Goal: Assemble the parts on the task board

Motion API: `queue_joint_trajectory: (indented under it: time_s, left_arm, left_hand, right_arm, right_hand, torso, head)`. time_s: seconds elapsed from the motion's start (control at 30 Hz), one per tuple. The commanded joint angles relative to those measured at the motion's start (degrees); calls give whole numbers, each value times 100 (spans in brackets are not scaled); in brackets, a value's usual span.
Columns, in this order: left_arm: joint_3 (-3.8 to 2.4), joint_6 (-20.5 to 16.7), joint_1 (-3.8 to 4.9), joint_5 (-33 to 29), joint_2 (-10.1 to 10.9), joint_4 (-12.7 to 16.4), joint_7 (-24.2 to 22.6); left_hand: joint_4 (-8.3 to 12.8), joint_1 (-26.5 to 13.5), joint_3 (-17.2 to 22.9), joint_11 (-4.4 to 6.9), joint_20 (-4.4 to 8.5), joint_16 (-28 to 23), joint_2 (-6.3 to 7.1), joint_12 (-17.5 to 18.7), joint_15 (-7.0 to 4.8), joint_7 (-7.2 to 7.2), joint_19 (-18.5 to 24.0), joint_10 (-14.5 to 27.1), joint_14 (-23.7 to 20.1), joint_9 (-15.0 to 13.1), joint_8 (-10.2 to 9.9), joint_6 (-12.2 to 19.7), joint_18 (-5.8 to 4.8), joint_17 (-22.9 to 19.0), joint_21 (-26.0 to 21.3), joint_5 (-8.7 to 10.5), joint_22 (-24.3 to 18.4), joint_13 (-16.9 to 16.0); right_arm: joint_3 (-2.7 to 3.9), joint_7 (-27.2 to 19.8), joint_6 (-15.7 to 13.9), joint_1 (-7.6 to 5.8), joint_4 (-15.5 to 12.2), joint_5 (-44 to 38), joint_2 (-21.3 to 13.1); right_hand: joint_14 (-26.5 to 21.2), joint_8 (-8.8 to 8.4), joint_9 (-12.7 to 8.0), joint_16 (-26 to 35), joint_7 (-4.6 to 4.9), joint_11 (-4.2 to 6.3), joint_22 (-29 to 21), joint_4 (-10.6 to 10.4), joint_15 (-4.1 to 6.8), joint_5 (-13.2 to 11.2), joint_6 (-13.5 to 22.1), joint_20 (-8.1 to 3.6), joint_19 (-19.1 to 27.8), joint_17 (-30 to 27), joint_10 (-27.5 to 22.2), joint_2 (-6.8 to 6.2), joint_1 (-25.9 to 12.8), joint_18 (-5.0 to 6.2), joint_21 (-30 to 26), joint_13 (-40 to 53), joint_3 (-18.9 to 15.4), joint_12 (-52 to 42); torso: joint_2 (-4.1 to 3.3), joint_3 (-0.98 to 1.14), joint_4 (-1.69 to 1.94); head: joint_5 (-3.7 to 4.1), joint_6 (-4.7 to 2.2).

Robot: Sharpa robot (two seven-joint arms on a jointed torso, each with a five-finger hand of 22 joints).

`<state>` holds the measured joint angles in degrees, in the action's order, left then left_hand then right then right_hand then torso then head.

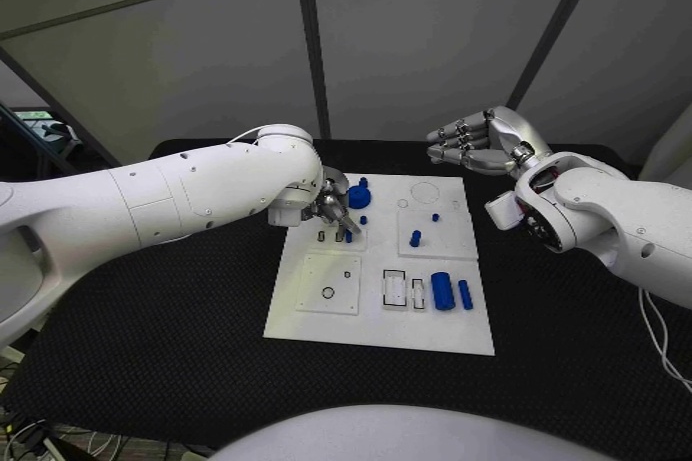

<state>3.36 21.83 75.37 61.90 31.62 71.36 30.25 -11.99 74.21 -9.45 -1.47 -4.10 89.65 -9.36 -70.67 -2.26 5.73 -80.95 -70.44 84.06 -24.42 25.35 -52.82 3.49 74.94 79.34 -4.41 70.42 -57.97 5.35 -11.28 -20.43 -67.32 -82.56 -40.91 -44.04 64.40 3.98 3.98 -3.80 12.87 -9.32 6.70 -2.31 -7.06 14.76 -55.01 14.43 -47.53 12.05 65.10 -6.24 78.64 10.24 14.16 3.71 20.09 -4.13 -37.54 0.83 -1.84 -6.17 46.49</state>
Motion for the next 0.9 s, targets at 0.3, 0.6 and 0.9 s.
queue_joint_trajectory:
  time_s: [0.3,0.6,0.9]
  left_arm:
    - [0,-4,4,-148,24,14,9]
    - [0,-58,4,-303,11,9,2]
    - [0,-115,2,-518,17,4,-13]
  left_hand:
    - [8,46,36,1,8,6,2,19,17,-3,-8,34,576,-13,28,43,34,1463,32,-27,3,3]
    - [94,155,214,19,16,5,-34,32,3,-24,-13,31,575,-56,32,50,31,1461,42,-33,27,-6]
    - [483,621,915,62,63,17,-42,129,-38,-57,-13,65,583,-138,-1,101,29,1480,52,-39,60,14]
  right_arm:
    - [5,-5,61,-11,24,-20,18]
    - [5,2,73,-10,45,-20,42]
    - [5,13,95,-10,77,-20,56]
  right_hand:
    - [13,-3,4,-5,3,19,-10,22,10,25,-9,-2,-51,-10,-14,0,-6,34,-29,-4,6,3]
    - [11,-2,4,-4,3,18,-12,22,10,25,-9,-1,-52,-12,-16,0,-7,33,-33,-4,4,3]
    - [7,-1,5,-2,2,19,-17,20,10,25,-12,0,-54,-17,-16,4,-9,33,-41,-5,5,3]
  torso:
    - [-1,-1,-3]
    - [-1,1,-4]
    - [-2,2,-3]
  head:
    - [-15,5]
    - [-20,11]
    - [-19,24]
